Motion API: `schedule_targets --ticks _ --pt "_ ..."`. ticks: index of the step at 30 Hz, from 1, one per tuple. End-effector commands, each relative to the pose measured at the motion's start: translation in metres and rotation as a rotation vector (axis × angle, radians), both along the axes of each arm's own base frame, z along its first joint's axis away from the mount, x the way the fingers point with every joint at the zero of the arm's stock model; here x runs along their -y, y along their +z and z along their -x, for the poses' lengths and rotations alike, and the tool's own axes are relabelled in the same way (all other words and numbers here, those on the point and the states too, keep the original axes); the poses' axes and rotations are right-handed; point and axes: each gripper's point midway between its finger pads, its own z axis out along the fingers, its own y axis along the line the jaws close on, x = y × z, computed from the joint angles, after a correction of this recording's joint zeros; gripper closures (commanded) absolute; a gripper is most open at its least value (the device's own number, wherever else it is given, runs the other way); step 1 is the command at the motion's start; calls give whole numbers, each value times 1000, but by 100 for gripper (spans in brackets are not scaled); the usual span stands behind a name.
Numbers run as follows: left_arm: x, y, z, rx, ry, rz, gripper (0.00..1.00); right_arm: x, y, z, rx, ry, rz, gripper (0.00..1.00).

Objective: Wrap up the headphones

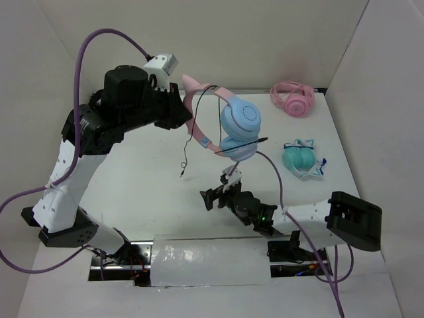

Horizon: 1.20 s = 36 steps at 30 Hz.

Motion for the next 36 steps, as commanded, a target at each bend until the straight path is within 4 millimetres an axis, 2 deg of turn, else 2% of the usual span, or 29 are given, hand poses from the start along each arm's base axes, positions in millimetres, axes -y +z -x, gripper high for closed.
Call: schedule_targets --ticks 1,5,6,11,13,14,15,16,17,21,24,25,26,27,28,29,30,31,32,34,35,36 --pt "6 50 0 124 -19 134 100 -29 29 -6 52 50 -94 0" --pt "6 55 2 136 -20 149 100 -52 20 -13 0 113 -150 0" --pt "4 58 3 143 -18 155 100 -55 25 -16 3 115 -183 0" --pt "3 68 11 164 -38 180 100 -62 7 -46 -81 49 -216 2" --pt "1 73 15 178 -48 187 100 -57 -7 -51 -117 32 -208 23" --pt "-1 77 17 187 -49 191 100 -58 -7 -48 -122 65 -217 50" --pt "-2 78 17 191 -45 190 100 -55 -9 -45 -128 86 -220 64" --pt "-6 80 18 199 -34 189 100 -44 -13 -45 -139 86 -223 74" --pt "-7 81 18 205 -28 187 100 -41 -12 -43 -144 99 -231 82" --pt "-14 80 15 214 9 180 100 -19 -15 -41 -132 49 -185 97" --pt "-17 72 12 203 33 164 100 1 -11 -47 -109 -21 -180 100" --pt "-17 66 9 192 41 154 100 6 -3 -50 -98 -36 -191 100" --pt "-16 65 10 192 35 156 100 21 -9 -60 -114 -87 -164 100" --pt "-18 67 14 200 30 161 100 31 -8 -69 -116 -128 -167 100" --pt "-15 57 13 189 15 144 100 41 -5 -74 -117 -151 -173 100" --pt "-17 57 13 192 22 147 100 53 -6 -81 -121 -182 -183 100" --pt "-21 59 15 202 36 154 100 78 -4 -96 -121 -248 -217 100" --pt "-23 57 13 204 54 149 100 87 -7 -90 -133 -218 -241 100" --pt "-29 54 5 204 108 140 100 97 -5 -94 -131 -228 -270 100" --pt "-33 59 4 213 129 144 100 124 -5 -106 -142 -287 -284 100" --pt "-31 61 5 217 115 149 100 132 -16 -107 -176 -312 -234 100" --pt "-29 69 7 237 100 175 100 136 -15 -112 -176 -323 -220 100"
